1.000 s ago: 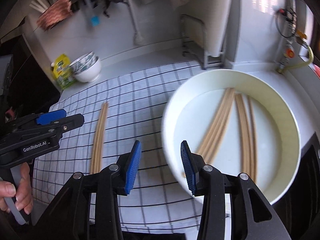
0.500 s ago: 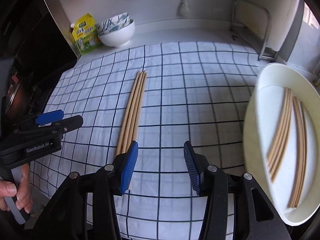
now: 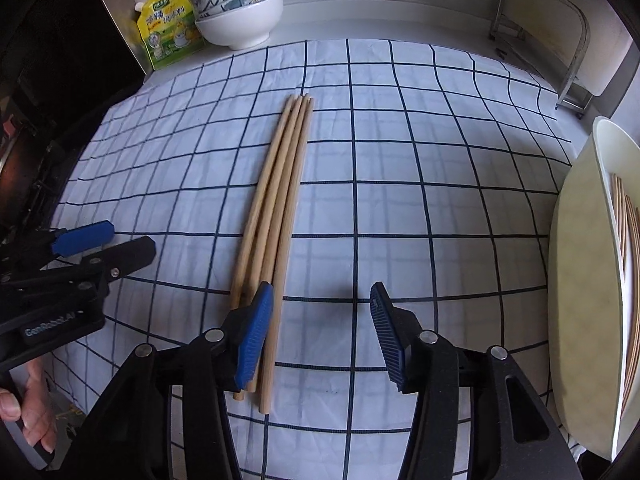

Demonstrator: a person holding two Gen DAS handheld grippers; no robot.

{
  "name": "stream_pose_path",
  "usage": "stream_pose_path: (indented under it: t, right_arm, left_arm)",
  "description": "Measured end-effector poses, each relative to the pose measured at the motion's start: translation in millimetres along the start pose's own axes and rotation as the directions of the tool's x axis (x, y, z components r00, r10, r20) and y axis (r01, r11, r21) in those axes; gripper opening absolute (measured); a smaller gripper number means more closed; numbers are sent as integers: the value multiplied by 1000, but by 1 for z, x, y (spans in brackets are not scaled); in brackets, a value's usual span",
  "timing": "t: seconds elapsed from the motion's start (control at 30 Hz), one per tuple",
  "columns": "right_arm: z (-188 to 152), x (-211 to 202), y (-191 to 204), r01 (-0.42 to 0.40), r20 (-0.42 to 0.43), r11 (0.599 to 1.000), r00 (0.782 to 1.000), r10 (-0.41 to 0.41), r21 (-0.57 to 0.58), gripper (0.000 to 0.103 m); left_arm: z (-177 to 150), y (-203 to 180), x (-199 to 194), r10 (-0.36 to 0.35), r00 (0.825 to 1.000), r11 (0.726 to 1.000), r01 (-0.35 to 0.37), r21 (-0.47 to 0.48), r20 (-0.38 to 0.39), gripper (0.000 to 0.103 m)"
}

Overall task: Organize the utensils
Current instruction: 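Move both open grippers back over the last chopsticks on the cloth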

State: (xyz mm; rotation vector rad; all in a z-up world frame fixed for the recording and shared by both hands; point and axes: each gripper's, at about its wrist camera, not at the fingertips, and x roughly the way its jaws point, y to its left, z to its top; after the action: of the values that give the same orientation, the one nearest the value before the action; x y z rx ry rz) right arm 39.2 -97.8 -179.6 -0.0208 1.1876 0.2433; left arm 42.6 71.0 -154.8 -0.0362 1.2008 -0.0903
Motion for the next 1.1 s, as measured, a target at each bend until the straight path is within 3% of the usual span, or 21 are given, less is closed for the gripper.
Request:
stream_pose_path:
  t: [0.5, 1.1]
  right_arm:
    - [-4, 6, 4, 4, -11, 999, 1000, -4, -35, 48]
    - [-2, -5, -44, 24, 49, 998, 998, -27, 59, 50]
  left_arm:
    - [2, -8, 2, -35, 999, 999, 35, 5, 7, 63]
    - [-2, -50, 22, -59, 998, 995, 62, 78, -35, 64]
